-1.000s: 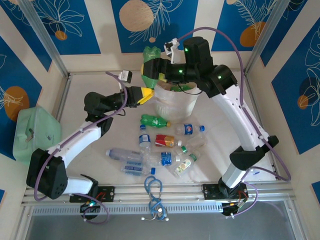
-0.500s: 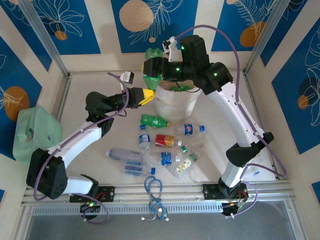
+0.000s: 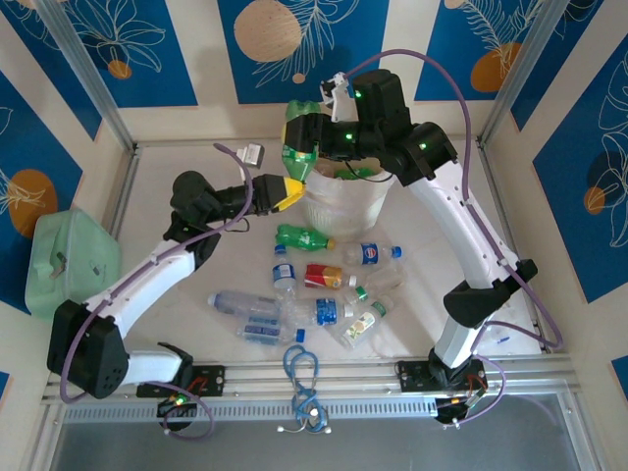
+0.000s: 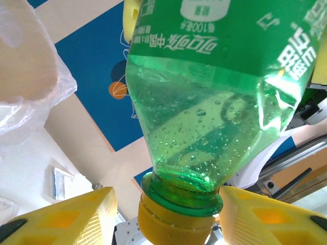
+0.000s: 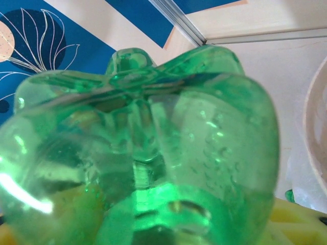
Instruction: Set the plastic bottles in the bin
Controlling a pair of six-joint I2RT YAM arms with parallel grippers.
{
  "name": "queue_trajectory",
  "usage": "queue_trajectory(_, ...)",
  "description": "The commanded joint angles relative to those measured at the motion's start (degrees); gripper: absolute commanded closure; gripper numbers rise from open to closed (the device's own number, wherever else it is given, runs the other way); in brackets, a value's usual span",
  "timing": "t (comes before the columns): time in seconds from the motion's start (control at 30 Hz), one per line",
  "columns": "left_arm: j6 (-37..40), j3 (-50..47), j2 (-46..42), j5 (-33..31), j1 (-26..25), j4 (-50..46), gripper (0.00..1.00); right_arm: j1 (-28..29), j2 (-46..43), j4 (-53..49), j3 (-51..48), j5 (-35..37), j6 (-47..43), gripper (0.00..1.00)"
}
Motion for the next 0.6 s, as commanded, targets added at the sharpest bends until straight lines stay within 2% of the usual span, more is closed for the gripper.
queue_trajectory(0.0, 2.4, 1.9, -1.0, -0.1, -0.4, -1.6, 0.26, -0.3, -0.3, -0.7, 0.3, 1.3, -0.1, 0.40)
queue_trajectory(0.07, 3.2, 1.1, -2.0, -0.7, -0.3, -2.5, 0.20, -1.1, -0.2, -1.3, 0.5, 2.8, 0.6, 0.41)
queue_trajectory(0.13, 6.2, -0.2, -4.6, -1.9, -0.1, -7.4, 0.12, -3.1, 0.2, -2.3, 0.8, 3.0, 1.9, 0.42)
queue_trajectory(0.17, 8.4, -0.6, -6.3, -2.7, 0.1, -10.8, 0.00, -4.1, 0.3, -2.6, 0.7, 2.9, 2.2, 0.42)
queue_trajectory(0.27, 18.2, 0.1, -12.3, -7.7, 0.9, -28.2, 0.00, -7.1, 1.1, -3.8, 0.9, 2.8, 2.4, 0.42)
queue_trajectory(0.3, 22.3, 1.4, -14.4, -11.7, 1.3, -36.6, 0.00, -7.9, 1.6, -4.3, 1.2, 2.8, 2.4, 0.42)
queue_trajectory(0.4, 30.9, 6.5, -18.5, -31.7, 2.7, -63.1, 0.00, -11.3, 4.0, -6.0, 2.8, 2.3, 3.2, 0.42)
queue_trajectory(0.5, 29.9, 10.2, -19.0, -51.1, 4.5, -85.6, 0.00, -14.2, 7.8, -8.1, 6.2, 1.3, 3.7, 0.42)
queue_trajectory(0.57, 28.1, 10.0, -19.6, -57.2, 5.6, -94.3, 0.00, -15.4, 10.9, -10.1, 9.4, 0.6, 3.8, 0.42)
